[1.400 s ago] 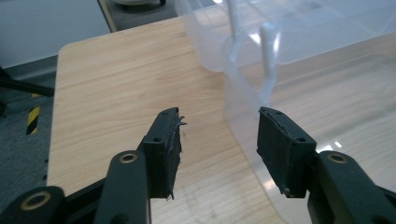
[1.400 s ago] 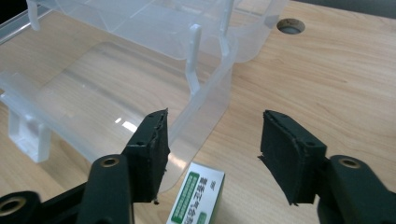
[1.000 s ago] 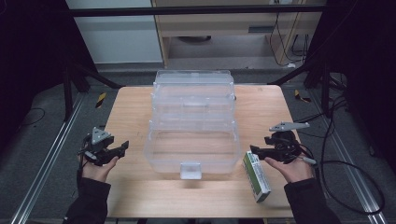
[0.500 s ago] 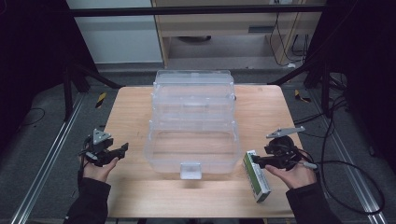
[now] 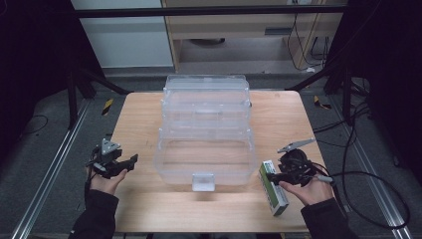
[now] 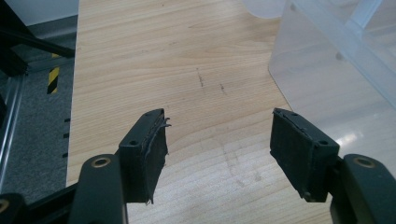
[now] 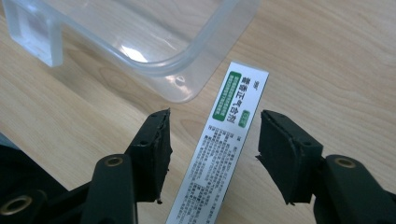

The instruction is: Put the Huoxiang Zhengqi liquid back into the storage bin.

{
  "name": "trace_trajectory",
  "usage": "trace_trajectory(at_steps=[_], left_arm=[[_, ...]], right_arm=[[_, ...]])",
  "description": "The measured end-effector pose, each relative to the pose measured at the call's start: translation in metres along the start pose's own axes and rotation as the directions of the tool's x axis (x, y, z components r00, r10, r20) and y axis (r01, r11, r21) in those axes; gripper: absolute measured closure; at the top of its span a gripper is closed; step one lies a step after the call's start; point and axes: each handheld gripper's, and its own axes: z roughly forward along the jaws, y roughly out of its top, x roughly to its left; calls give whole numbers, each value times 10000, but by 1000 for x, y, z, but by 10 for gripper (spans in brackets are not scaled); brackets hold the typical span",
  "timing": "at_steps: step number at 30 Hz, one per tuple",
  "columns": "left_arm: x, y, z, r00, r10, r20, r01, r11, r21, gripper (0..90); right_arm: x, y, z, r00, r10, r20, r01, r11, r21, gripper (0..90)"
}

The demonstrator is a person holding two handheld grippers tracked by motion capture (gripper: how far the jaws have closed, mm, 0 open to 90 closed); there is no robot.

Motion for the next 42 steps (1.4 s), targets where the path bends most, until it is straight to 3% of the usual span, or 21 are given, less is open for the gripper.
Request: trace_trajectory(at_steps=[9, 25, 30, 37, 40, 42], left_arm=[[-1, 0, 1, 10000, 52, -40, -52, 10000, 73, 353], [-1, -2, 3, 10000, 94, 5, -94, 9998, 176, 352], [-2, -2, 4, 9999, 144, 36, -144, 9996, 223, 352], [-2, -2, 4, 9999, 157, 55, -158, 9996, 222, 353], [-2, -2, 5, 9999, 160, 63, -161, 9996, 236, 354], [-2, -2, 5, 9998, 166, 71, -168, 9995, 252, 354]], right_arm=[[4, 0, 5, 9999, -18, 139, 9, 9977, 673, 470], [7, 0, 16, 9991, -30, 423, -44, 9846, 1746, 499], [7, 1, 18, 9986, 120, 505, -217, 9804, 1958, 523], [7, 1, 23, 9976, -123, 686, -37, 9734, 2289, 528], [6, 3, 24, 9979, 37, 647, -192, 9706, 2398, 534], [5, 3, 25, 9981, -134, 598, -12, 9713, 2377, 546]])
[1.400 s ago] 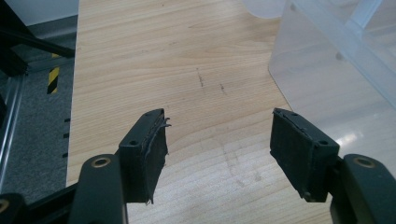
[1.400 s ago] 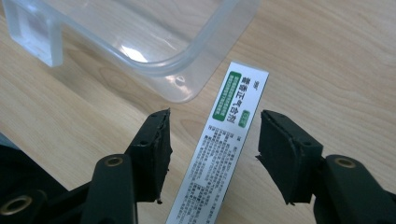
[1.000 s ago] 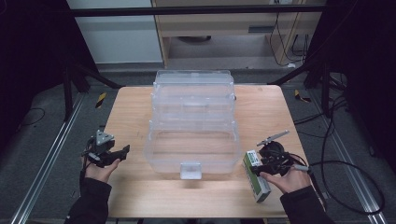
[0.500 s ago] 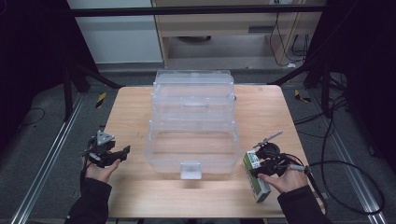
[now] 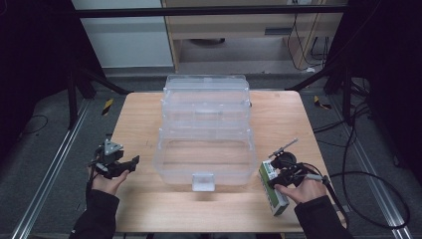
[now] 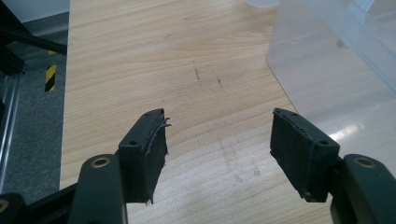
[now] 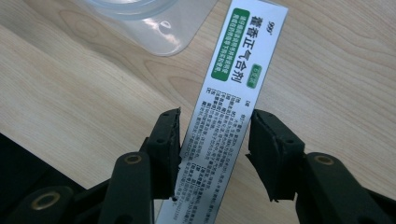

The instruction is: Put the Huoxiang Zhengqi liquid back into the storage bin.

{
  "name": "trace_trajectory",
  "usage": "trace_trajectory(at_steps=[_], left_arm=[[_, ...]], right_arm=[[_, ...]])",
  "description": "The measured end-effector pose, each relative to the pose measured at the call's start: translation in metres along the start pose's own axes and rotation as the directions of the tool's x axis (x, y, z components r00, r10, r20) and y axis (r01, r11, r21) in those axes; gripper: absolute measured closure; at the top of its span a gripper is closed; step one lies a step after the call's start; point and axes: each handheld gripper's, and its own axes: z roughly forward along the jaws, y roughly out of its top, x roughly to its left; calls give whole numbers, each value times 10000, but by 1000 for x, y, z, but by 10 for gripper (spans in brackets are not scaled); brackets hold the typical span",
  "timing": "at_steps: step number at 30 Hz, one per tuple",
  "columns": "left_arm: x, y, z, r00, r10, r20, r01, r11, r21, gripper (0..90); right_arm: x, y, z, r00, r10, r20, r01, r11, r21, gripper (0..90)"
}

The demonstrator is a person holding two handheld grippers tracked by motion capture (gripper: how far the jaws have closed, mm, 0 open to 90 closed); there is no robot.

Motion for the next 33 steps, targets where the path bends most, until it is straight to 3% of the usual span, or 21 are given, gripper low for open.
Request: trace_trajectory(at_steps=[7, 21, 33], left_arm=[[0, 0, 0, 10000, 25, 18, -25, 10000, 27, 356], [-1, 0, 1, 9999, 91, 49, -92, 9999, 78, 359], [-1, 0, 2, 9999, 128, 66, -129, 9998, 125, 361]], right_arm=[[-5, 1, -1, 9997, -55, 232, 54, 10000, 49, 616], [-7, 3, 3, 9995, -262, 184, 256, 9991, 324, 604], [-9, 3, 5, 9999, -87, 124, 82, 9990, 438, 632]])
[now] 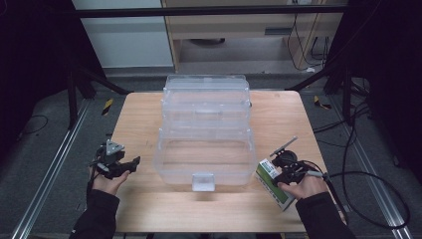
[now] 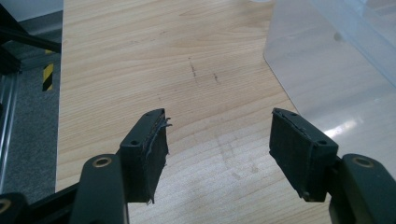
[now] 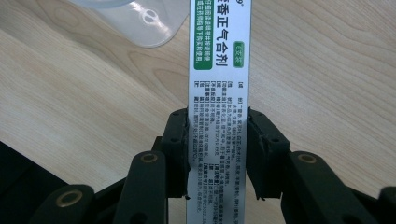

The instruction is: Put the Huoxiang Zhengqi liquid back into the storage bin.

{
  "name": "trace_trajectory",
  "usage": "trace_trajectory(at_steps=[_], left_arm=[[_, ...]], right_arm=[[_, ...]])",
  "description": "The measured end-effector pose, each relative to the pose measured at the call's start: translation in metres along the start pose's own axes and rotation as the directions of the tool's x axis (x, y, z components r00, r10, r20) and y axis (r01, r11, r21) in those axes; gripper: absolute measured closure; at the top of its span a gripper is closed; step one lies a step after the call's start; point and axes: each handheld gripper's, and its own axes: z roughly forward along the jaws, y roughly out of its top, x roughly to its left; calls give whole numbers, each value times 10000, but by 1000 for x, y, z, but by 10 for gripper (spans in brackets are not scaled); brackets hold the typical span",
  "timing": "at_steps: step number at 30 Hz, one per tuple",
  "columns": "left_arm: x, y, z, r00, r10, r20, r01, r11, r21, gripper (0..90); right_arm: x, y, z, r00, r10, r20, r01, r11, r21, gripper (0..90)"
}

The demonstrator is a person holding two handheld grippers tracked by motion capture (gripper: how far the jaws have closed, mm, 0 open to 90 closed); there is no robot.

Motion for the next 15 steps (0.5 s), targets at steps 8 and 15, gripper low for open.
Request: trace_trajectory(at_steps=[8, 15], left_arm=[[0, 0, 0, 10000, 30, 9, -30, 10000, 33, 362], [0, 0, 1, 10000, 46, 34, -47, 10000, 76, 364]], right_arm=[[-2, -1, -1, 10000, -54, -60, 55, 9999, 110, 635], [-9, -7, -12, 9998, 187, 10, -187, 9992, -349, 636]])
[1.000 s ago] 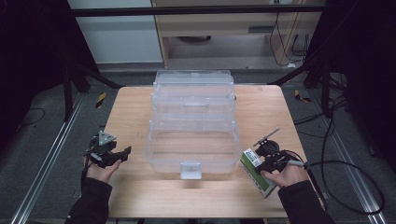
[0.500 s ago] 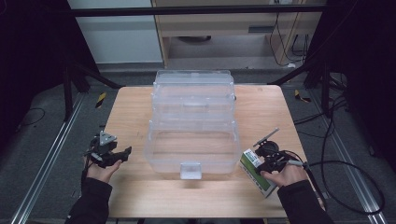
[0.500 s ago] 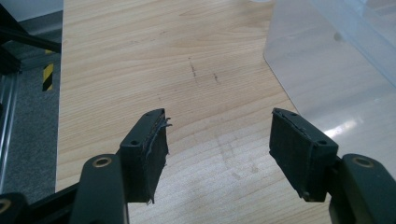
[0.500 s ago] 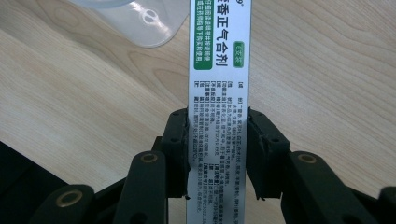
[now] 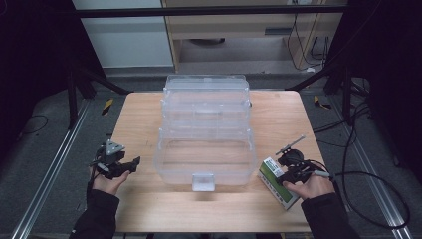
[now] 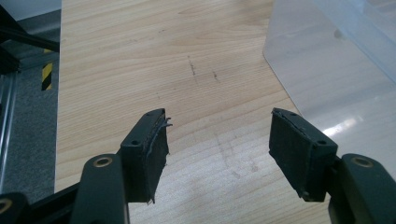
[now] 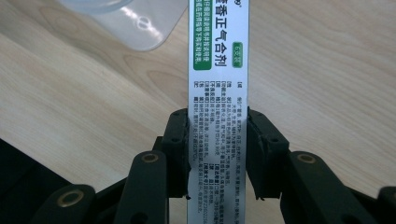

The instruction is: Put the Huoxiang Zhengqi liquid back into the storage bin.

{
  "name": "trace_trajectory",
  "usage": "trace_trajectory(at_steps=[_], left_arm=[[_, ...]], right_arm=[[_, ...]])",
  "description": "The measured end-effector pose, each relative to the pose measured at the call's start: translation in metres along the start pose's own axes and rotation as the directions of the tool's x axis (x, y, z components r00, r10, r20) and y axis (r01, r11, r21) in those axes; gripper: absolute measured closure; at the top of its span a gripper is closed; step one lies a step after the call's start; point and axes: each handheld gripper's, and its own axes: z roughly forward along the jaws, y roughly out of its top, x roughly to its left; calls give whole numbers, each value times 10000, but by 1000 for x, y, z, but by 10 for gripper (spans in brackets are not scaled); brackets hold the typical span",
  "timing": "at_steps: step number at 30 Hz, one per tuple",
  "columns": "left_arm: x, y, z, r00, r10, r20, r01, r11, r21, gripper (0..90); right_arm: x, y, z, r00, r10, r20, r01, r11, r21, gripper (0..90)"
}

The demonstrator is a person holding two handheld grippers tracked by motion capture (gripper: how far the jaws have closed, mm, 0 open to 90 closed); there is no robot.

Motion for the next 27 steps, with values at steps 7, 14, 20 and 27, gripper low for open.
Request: trace_trajectory(at_steps=[7, 14, 20, 27], left_arm=[[0, 0, 1, 10000, 4, 7, -4, 10000, 16, 364], [0, 0, 1, 10000, 2, 16, -2, 10000, 26, 365], [0, -1, 1, 10000, 1, 35, -1, 10000, 50, 364], [0, -1, 1, 10000, 5, 47, -5, 10000, 40, 365]], right_arm=[[-5, -2, -17, 9996, 261, 120, -253, 9976, -642, 636], [-9, -1, -32, 9989, 395, 234, -362, 9911, -1282, 637], [-12, 1, -45, 9982, 405, 433, -317, 9816, -1884, 637], [-13, 7, -56, 9979, 384, 524, -262, 9761, -2159, 637]])
